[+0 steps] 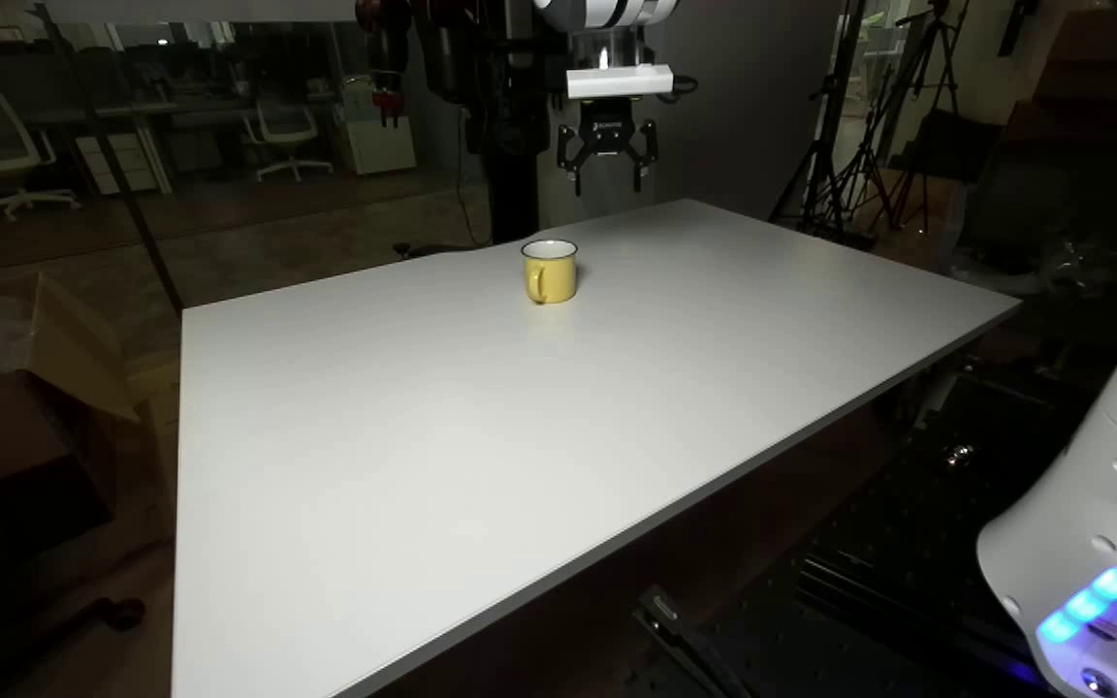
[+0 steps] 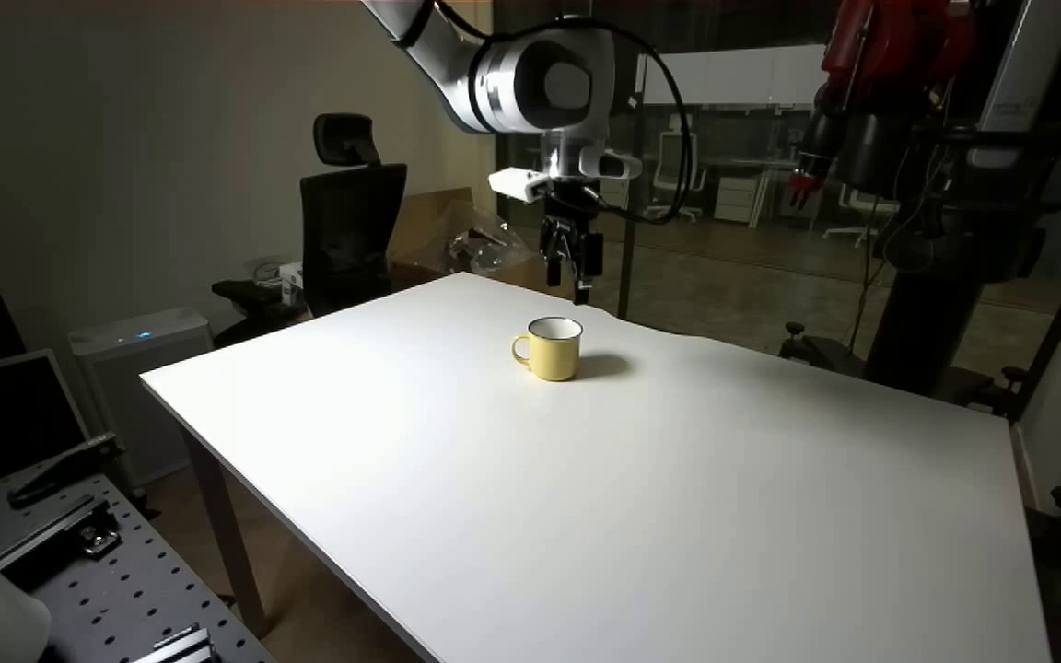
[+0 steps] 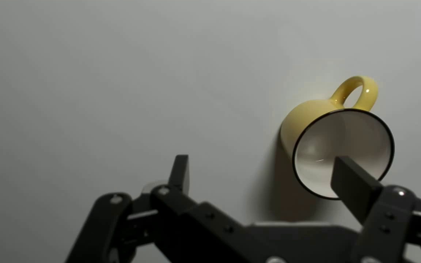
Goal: Move the cup to the left
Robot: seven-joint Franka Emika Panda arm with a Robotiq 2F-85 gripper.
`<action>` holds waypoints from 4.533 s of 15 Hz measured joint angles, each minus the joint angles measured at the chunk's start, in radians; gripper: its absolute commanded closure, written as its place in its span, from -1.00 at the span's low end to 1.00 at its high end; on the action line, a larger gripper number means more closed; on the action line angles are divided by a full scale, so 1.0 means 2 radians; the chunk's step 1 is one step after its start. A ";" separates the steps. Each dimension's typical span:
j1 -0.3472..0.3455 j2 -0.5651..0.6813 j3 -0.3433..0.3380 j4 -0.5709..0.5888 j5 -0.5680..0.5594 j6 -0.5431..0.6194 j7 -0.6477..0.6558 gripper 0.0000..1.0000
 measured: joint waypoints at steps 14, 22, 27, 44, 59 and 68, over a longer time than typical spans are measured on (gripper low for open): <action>-0.004 0.137 0.004 0.115 -0.001 -0.035 -0.057 -1.00; -0.004 0.149 0.004 0.137 -0.001 -0.029 -0.059 -1.00; 0.000 0.161 0.004 0.164 -0.001 -0.005 -0.059 -1.00; 0.003 0.256 0.011 0.288 0.000 -0.035 -0.057 0.97; 0.009 0.283 0.012 0.339 -0.002 -0.074 -0.054 0.80; 0.010 0.285 0.012 0.344 -0.002 -0.077 -0.058 0.95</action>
